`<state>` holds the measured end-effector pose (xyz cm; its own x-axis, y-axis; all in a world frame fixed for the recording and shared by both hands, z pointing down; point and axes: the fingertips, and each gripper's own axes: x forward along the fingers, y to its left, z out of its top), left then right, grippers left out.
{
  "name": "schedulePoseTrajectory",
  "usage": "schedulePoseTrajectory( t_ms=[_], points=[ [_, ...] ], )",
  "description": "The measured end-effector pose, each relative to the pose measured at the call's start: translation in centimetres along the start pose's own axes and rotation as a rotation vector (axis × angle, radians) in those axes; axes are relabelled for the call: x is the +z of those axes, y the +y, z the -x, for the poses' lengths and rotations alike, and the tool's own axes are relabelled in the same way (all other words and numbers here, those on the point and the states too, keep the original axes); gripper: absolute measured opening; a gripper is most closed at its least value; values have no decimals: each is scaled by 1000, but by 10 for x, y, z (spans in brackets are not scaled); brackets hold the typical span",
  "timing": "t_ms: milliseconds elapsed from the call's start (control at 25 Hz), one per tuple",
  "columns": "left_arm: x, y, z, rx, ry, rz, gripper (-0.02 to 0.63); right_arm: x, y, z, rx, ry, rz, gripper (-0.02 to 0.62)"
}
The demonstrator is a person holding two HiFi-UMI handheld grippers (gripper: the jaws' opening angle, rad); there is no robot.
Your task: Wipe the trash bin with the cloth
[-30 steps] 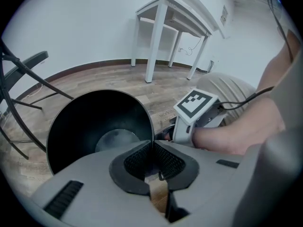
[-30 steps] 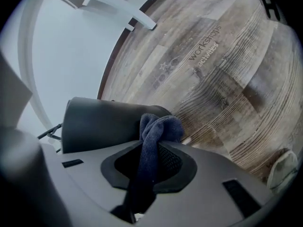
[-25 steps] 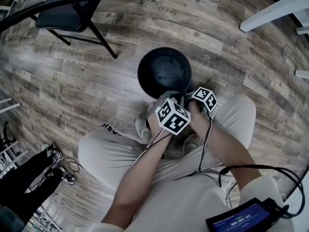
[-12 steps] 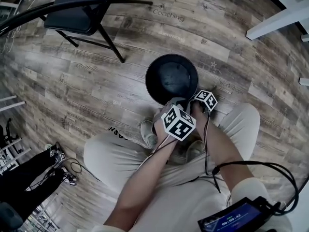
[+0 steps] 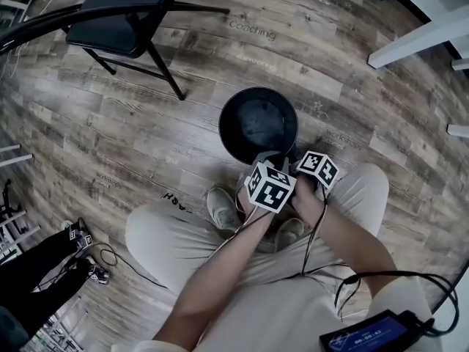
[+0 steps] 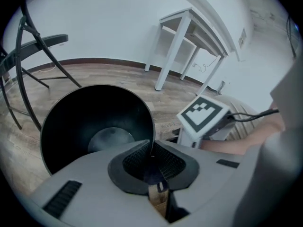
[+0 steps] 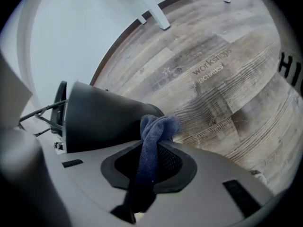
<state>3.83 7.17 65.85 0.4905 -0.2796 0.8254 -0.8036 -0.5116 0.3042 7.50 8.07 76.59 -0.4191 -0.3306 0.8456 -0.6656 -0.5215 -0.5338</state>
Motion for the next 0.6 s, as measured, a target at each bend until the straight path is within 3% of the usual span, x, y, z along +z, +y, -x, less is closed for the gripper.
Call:
schedulePoseTrajectory(
  t_ms=[120,240,480,600],
  points=[
    [4,-3,-1,5,-22,-29,32,2,19,32,93,-7,10,69],
    [5,-10,1,-21,-3,-116,45,2,35,61,169,-16,16,69],
    [0,1,21,26,76,-317,132,-4,52,92,245,-24,-7,69],
    [-12,8,23,10,125,-329,138,-12,60,99,266,-29,7,69]
  ],
)
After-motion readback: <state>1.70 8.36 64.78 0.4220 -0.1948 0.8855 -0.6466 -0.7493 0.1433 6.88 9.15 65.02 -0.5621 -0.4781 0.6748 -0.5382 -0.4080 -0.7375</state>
